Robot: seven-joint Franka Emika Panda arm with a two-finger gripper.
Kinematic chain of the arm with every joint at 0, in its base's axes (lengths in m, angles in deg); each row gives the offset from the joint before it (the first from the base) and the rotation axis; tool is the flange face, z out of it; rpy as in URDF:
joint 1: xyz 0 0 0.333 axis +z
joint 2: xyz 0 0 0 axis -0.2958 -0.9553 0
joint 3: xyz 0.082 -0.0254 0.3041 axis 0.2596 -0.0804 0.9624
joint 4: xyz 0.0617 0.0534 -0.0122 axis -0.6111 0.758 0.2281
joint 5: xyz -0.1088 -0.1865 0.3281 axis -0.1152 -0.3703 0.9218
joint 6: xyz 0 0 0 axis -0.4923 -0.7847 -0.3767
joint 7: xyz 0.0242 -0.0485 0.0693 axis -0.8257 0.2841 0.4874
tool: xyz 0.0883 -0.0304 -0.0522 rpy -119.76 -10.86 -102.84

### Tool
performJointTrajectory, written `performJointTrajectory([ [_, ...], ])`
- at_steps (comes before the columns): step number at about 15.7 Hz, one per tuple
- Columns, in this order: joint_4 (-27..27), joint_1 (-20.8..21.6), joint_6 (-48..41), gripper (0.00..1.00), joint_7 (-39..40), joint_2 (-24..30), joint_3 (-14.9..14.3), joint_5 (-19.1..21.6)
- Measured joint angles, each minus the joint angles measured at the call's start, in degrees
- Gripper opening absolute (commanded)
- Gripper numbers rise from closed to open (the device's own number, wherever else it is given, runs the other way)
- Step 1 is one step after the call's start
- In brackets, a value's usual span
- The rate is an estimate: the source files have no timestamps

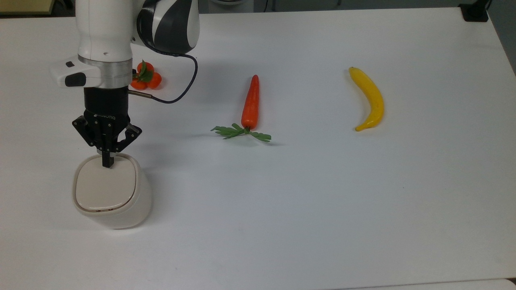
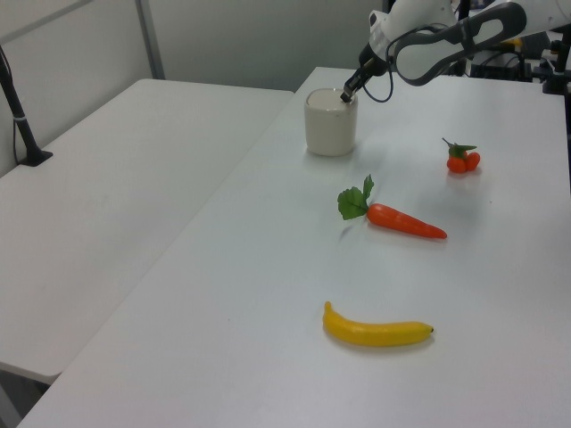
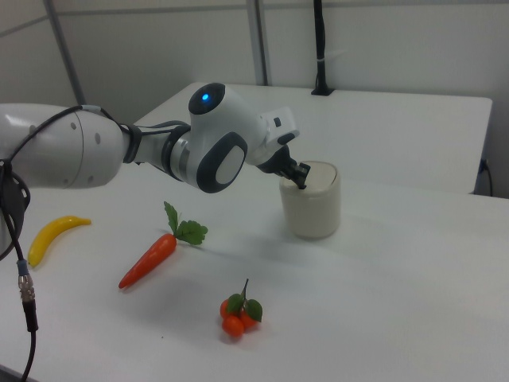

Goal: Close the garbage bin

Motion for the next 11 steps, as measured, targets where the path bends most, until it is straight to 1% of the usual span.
performJointTrajectory([
  [9,-0.05,-0.02,-0.01,0.00,0.07,0.22,0.00,0.00],
  [11,-0.13,-0.06,-1.47,0.00,0.07,1.07,0.00,0.00],
])
